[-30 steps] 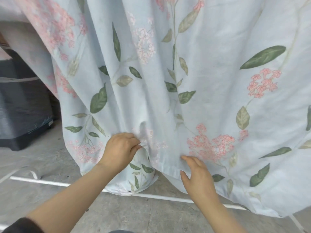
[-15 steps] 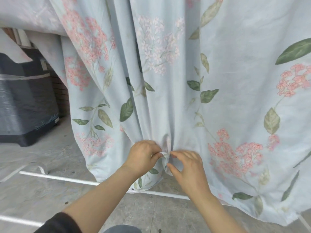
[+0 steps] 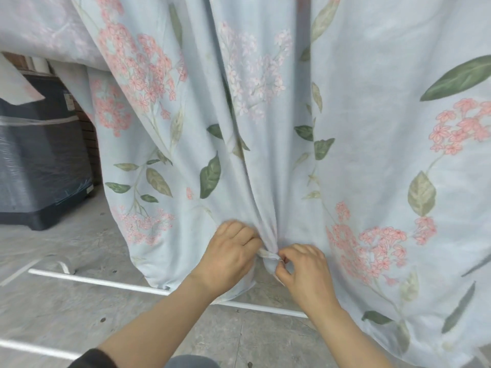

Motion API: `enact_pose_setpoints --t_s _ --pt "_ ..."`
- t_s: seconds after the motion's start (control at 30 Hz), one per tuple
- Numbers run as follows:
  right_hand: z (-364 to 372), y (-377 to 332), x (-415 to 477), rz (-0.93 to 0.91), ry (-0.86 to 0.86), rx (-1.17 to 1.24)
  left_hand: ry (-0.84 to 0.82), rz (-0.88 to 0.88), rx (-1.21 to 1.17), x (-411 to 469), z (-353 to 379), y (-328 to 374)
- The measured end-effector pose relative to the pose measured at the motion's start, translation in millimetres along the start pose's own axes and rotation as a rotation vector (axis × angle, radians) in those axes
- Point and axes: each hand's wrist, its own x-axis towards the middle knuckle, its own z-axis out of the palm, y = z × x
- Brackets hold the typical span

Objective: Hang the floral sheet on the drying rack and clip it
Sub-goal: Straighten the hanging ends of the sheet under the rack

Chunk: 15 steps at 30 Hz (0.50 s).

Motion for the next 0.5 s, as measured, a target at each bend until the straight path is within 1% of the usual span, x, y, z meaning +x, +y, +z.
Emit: enact_pose_setpoints --t_s 0.07,0.1,0.13,0.27,0.3,0.33,0.4,0.47,0.5 --pt "-4.8 12.0 -1.3 0.055 0.027 0.046 0.205 -0.026 0.081 -2.4 -15.0 -10.8" --pt "-8.0 18.6 -1.8 0.075 0.036 0.065 0.276 -0.073 0.096 -4.0 -22.5 -17.2" --pt "-11.1 23.9 -1.9 0.088 0.042 0.078 0.301 -0.124 0.090 -5.2 -29.1 -23.2" --pt "-17.0 35.1 -1.0 0.152 0.068 0.129 0.203 -0.351 -0.134 -2.3 -39.9 -38.0" --pt "-17.4 35.9 -0.6 0.167 0.077 0.146 0.192 -0.362 -0.162 0.4 -41.4 -38.1" --pt "-18.2 36.0 -0.8 0.183 0.083 0.166 0.191 -0.314 -0.148 4.2 -43.1 -38.4" --pt "-19.1 36.3 -2.2 0.207 0.096 0.218 0.230 -0.101 -0.030 14.1 -47.7 -37.0" --pt "-20.8 37.4 -4.1 0.230 0.101 0.271 0.309 0.081 0.074 30.0 -56.1 -31.8" --pt "-21.3 39.2 -4.6 0.248 0.098 0.295 0.357 0.131 0.101 40.3 -61.4 -29.7"
